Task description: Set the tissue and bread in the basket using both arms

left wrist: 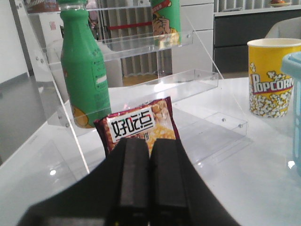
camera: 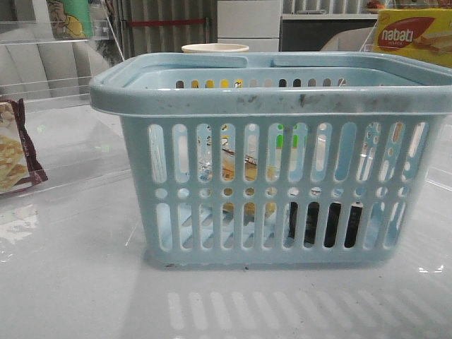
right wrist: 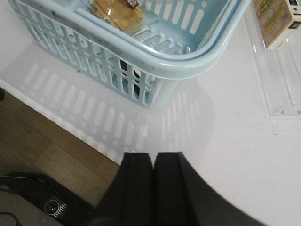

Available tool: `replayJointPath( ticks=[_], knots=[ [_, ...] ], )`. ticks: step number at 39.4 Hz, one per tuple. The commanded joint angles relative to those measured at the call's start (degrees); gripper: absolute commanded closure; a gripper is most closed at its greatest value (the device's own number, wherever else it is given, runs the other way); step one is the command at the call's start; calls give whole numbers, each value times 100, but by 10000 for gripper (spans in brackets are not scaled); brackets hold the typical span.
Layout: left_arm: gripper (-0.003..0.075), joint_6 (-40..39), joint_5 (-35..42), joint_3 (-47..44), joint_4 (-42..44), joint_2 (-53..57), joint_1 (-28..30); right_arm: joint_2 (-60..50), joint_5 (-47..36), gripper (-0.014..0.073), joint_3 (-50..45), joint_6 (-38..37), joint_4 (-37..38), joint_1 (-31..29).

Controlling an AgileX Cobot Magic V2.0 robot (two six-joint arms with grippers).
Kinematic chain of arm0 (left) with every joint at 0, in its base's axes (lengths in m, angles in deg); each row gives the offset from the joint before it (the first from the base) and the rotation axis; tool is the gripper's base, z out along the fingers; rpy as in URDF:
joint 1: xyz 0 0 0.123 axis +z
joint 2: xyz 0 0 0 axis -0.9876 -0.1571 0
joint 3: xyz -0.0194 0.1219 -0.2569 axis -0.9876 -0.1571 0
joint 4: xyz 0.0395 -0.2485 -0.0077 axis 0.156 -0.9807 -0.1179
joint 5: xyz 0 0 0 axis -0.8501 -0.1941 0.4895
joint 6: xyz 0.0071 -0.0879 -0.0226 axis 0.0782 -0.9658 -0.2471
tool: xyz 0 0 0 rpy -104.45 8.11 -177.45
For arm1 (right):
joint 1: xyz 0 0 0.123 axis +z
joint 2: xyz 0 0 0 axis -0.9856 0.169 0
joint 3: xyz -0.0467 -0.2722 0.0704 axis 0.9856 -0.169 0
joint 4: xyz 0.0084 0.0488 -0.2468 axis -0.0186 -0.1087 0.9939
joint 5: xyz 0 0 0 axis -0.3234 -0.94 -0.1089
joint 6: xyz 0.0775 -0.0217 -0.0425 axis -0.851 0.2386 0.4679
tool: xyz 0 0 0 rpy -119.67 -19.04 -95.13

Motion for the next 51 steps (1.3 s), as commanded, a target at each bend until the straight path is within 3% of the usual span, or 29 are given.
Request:
replayJointPath(
  ticks=[1,51],
  knots=[
    [629,-11,699,11,-64,109,-6,6,-349,537,153,29,77,5],
    [629,-11,699,11,-64,109,-203,6,-349,537,153,29,77,5]
  ],
)
